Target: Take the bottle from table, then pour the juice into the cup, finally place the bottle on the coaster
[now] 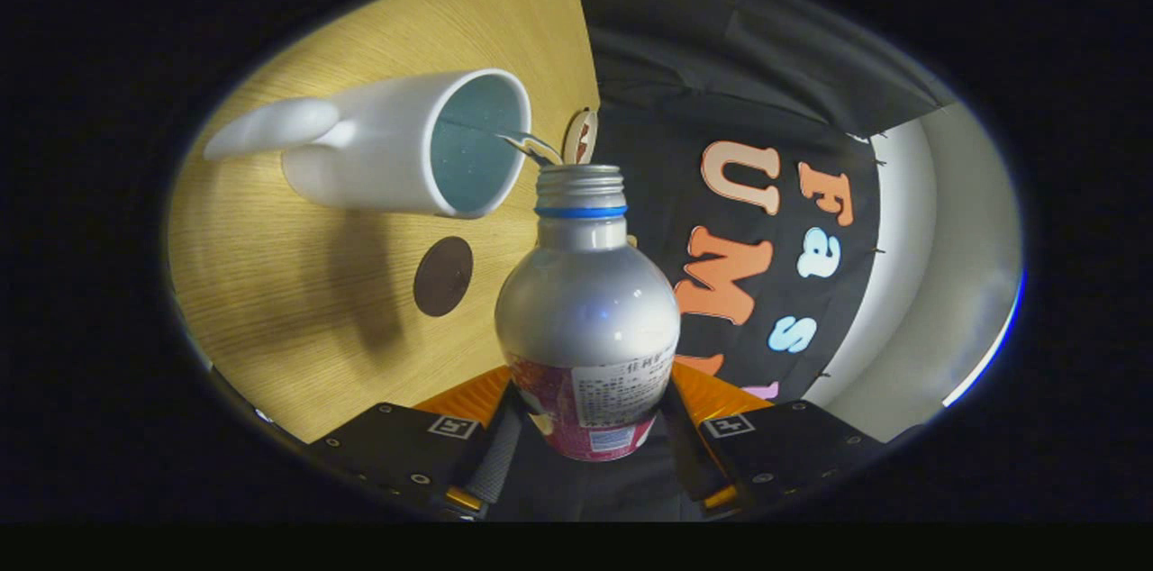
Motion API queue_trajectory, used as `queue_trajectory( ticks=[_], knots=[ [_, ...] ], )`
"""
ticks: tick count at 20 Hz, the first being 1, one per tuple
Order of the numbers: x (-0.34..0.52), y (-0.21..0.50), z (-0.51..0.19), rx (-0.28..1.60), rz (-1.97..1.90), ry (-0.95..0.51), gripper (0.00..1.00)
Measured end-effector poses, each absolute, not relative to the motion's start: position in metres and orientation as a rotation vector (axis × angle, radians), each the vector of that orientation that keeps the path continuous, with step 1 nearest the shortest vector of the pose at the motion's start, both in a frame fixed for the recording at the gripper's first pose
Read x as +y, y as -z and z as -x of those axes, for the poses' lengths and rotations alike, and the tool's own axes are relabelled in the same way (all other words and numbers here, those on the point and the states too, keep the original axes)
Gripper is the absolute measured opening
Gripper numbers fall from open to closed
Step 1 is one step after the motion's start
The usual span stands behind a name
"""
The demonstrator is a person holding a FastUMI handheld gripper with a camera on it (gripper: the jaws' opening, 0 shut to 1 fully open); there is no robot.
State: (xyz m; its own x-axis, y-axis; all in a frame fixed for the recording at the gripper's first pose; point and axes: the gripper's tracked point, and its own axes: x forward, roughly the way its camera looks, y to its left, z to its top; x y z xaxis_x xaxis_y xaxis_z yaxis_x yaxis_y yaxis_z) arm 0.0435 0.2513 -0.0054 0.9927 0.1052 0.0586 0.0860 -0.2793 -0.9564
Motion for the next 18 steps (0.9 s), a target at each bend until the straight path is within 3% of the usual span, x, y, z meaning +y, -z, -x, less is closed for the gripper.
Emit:
queue_trajectory(
  ticks=[18],
  knots=[
    [0.263, -0.001, -0.043, -0.163, 1.941, -0.03, 0.75]
  ],
)
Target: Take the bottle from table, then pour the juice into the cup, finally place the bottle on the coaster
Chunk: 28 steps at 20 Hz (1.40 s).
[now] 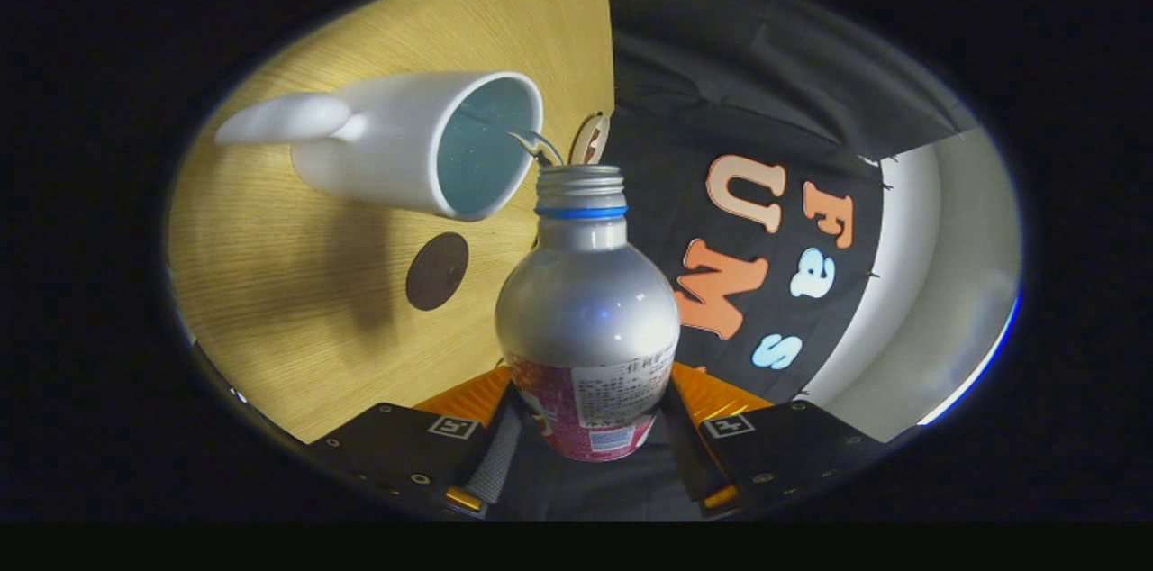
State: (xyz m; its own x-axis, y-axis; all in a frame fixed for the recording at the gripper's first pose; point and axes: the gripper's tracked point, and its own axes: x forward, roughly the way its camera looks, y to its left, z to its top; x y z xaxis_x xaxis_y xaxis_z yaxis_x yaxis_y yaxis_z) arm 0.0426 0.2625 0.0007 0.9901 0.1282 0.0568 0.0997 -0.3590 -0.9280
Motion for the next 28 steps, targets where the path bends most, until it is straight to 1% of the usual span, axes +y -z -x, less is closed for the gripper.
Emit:
queue_trajectory(
  ticks=[28],
  knots=[
    [0.2596, -0.0073, -0.0458, -0.162, 2.012, -0.029, 0.75]
  ],
)
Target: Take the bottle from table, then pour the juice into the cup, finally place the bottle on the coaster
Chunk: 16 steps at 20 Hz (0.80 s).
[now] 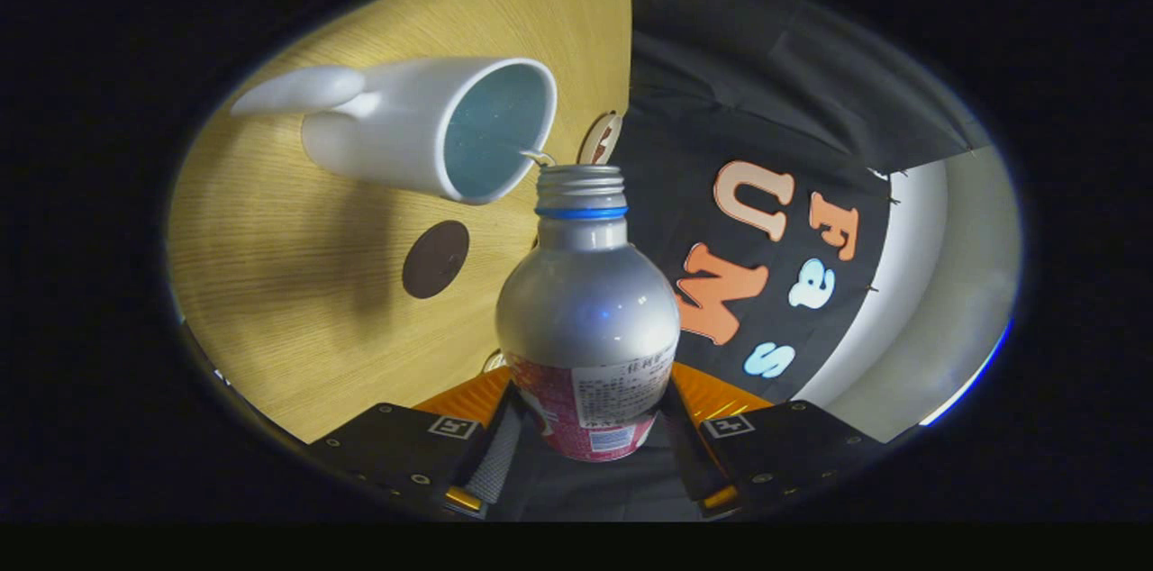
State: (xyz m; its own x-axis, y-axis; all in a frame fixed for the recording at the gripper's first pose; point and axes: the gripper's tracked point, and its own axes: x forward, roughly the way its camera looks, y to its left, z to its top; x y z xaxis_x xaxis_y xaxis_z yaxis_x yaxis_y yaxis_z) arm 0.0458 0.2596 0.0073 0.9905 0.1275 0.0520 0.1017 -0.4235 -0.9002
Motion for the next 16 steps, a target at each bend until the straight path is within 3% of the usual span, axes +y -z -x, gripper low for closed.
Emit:
queue_trajectory(
  ticks=[16],
  knots=[
    [0.2626, -0.0141, -0.0463, -0.17, 2.073, -0.025, 0.75]
  ],
)
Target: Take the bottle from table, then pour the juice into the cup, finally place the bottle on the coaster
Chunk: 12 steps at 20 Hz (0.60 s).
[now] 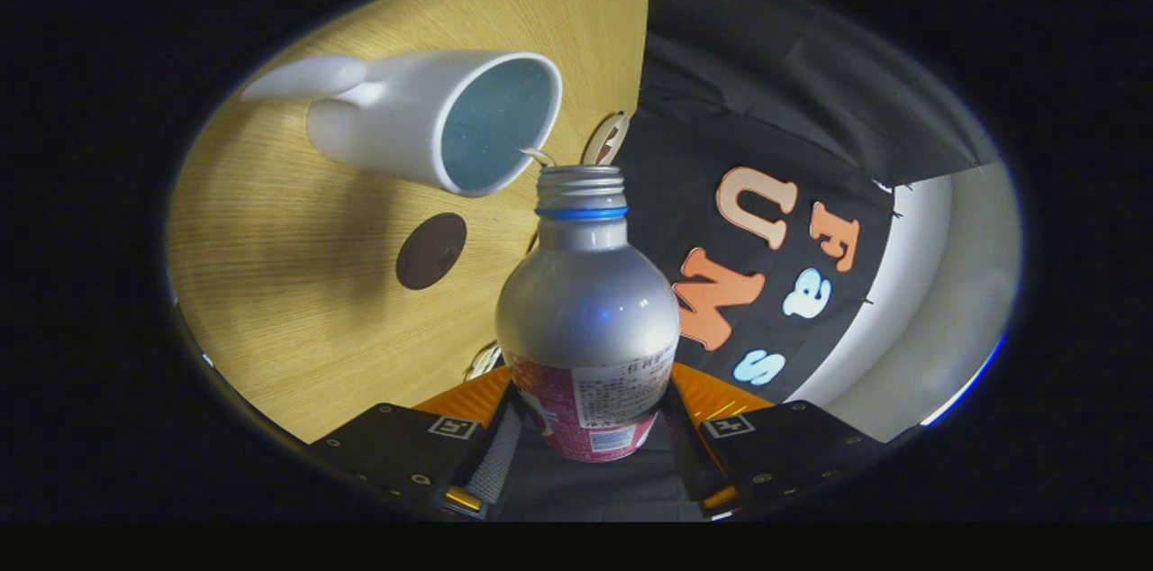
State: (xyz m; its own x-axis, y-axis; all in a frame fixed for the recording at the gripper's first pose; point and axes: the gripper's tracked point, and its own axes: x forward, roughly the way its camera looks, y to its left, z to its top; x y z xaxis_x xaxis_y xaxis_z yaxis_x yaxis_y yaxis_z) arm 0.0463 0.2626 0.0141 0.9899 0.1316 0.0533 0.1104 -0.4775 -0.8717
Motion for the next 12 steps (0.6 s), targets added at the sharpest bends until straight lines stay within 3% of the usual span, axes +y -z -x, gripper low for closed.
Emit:
queue_trajectory(
  ticks=[12],
  knots=[
    [0.2649, -0.0121, -0.0458, -0.165, 2.081, -0.033, 0.75]
  ],
)
